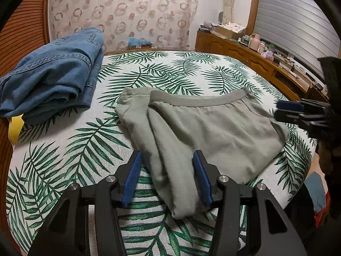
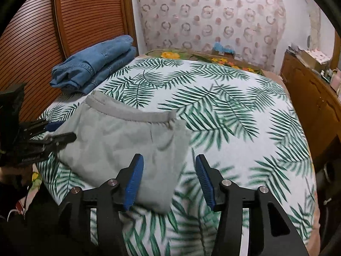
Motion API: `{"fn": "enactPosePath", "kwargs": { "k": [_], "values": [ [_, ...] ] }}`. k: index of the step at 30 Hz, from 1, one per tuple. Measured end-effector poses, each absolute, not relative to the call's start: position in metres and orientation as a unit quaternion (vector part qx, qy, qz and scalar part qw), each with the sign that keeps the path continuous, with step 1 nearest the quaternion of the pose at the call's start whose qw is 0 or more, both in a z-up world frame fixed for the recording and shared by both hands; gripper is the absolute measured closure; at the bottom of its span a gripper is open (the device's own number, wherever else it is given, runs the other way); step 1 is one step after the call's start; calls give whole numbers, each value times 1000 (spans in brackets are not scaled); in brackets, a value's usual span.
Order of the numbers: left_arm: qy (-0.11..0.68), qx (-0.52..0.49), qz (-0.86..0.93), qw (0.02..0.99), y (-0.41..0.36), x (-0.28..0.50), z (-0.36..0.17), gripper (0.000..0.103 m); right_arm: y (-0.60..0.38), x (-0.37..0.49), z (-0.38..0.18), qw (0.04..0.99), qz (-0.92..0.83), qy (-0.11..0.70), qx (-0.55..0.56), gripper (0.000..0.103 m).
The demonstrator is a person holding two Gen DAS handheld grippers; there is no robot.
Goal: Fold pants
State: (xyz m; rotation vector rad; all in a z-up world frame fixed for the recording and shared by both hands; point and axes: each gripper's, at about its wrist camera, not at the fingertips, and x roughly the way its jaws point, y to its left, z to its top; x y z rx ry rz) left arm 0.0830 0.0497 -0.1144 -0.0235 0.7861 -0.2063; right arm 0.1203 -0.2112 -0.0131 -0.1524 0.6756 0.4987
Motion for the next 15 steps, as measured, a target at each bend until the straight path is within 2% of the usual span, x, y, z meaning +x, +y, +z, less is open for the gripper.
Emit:
{"fn": "enactPosePath", "kwargs": {
  "k": [7,9,15],
  "values": [
    [383,-11,-99,918,50,83,-114,50,-186,157,-30,907,229,343,-81,47],
    [382,-9,-91,920,50,83,-116,42,-181,163,-35,906,222,349,-84,47],
    [384,-13,-91,919,49,85,-117,41,-179,170,-37,908,213,352,-77,36]
  ]
}}
